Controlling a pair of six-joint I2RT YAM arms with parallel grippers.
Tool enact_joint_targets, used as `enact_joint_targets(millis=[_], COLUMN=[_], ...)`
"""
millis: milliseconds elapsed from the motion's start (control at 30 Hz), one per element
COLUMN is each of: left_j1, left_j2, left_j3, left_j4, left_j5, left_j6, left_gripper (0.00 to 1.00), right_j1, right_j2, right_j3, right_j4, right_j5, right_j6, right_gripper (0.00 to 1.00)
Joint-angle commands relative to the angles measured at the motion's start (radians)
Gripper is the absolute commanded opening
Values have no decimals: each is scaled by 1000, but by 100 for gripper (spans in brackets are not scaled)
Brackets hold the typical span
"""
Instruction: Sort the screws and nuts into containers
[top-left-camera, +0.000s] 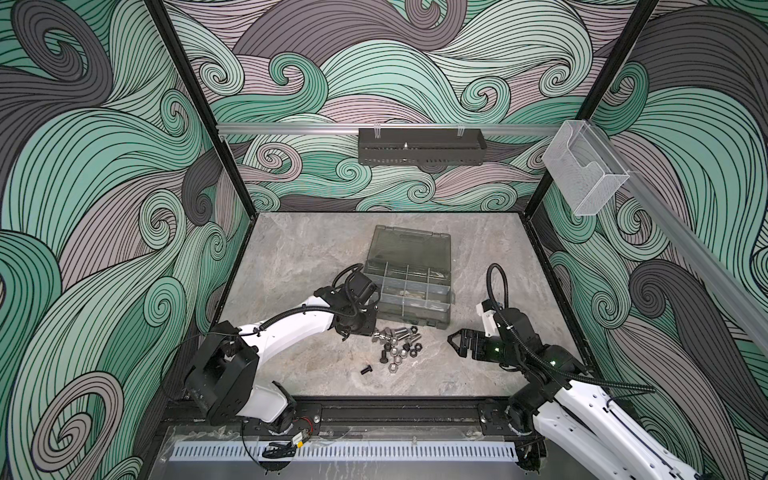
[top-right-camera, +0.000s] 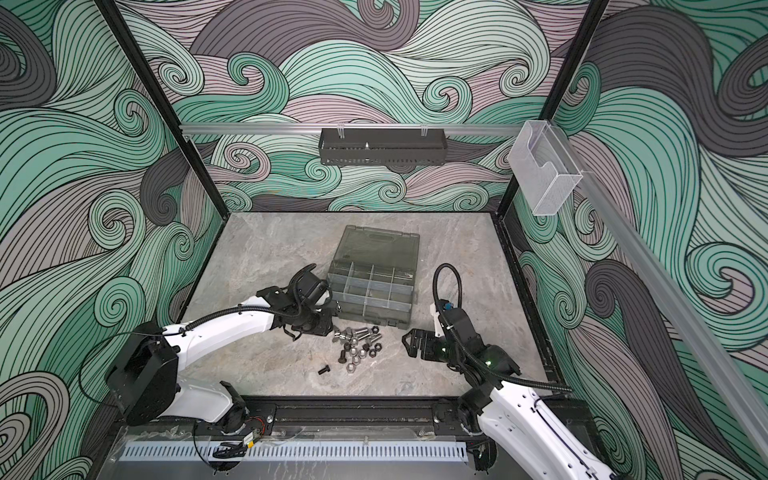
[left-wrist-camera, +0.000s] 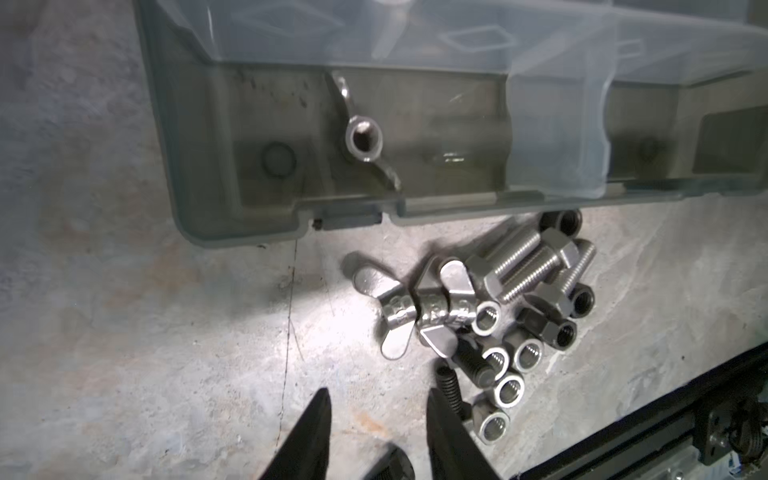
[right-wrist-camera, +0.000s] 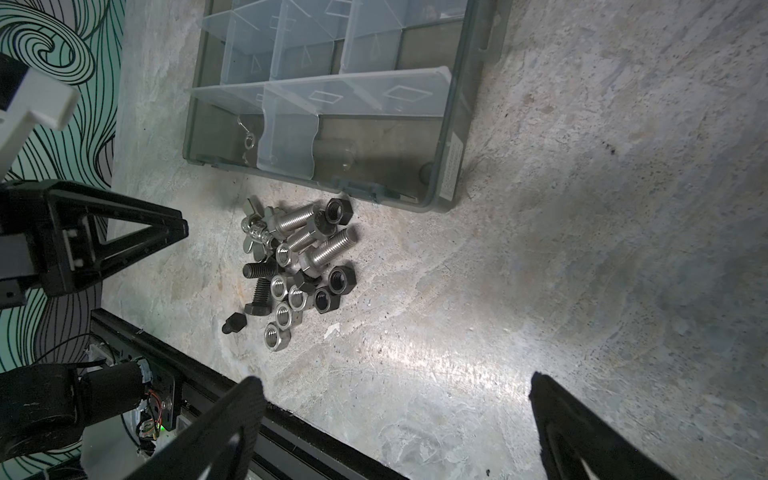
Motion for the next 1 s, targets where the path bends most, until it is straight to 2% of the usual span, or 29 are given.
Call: enact_joint_targets(millis=[0,200,967], left_j1=[8,8,8], left_j2=[-12,30,178], left_j3=[-7,-42,-19], left_j4=[50,110,181], left_j5=[35,76,77], left_j6=[-65,-114,-154], left_gripper=[44,44,44], right_j1=[6,6,6], right_j2=[1,-5,-14], right_j3=[-10,-11,-15], right_j4=[14,11,6], right_j5=[7,7,14], right_j6=[8,9,10], right_gripper=[100,100,100])
